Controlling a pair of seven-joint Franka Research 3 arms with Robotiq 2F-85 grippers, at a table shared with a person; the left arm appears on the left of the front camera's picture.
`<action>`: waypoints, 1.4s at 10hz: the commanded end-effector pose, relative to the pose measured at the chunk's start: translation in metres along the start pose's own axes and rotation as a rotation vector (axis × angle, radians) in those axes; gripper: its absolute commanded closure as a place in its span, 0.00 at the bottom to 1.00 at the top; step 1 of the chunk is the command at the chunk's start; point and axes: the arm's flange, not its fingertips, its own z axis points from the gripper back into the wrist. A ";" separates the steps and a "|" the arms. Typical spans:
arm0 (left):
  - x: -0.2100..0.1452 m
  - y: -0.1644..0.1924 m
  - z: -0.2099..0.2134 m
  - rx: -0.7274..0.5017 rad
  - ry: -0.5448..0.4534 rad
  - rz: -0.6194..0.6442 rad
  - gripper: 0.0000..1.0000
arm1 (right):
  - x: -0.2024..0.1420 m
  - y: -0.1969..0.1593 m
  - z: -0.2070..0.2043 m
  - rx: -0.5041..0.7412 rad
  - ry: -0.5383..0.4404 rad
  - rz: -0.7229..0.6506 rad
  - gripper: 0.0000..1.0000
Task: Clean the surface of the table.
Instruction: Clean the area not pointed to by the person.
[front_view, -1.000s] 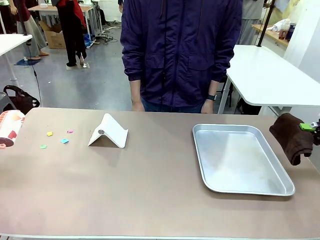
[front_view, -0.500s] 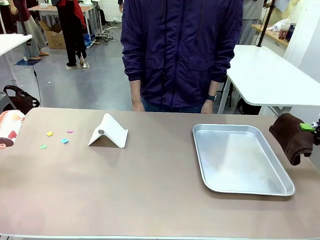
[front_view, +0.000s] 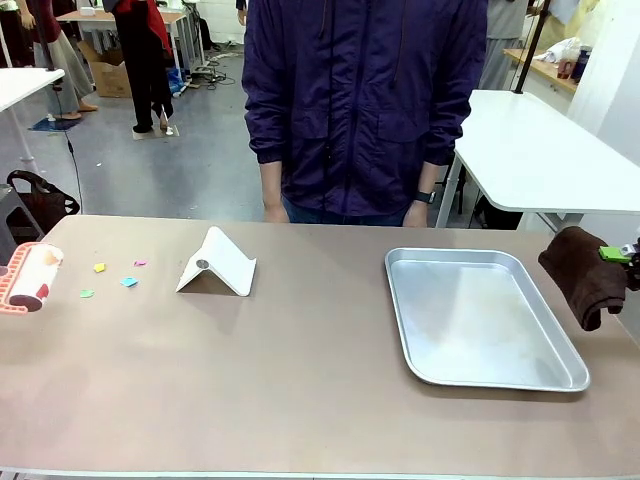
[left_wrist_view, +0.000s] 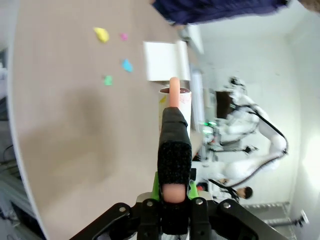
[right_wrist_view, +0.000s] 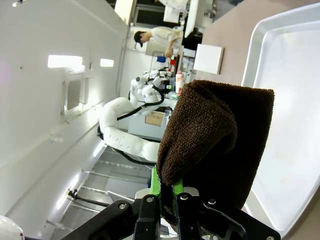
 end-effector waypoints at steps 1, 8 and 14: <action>-0.001 -0.018 -0.025 0.125 -0.012 0.093 0.79 | 0.004 0.006 0.001 0.018 0.001 0.001 0.89; 0.012 -0.023 -0.036 0.367 -0.240 0.130 0.79 | 0.004 0.006 0.001 0.018 0.001 0.001 0.89; 0.030 -0.006 -0.043 0.369 -0.166 0.252 0.79 | 0.004 0.006 0.001 0.018 0.001 0.001 0.89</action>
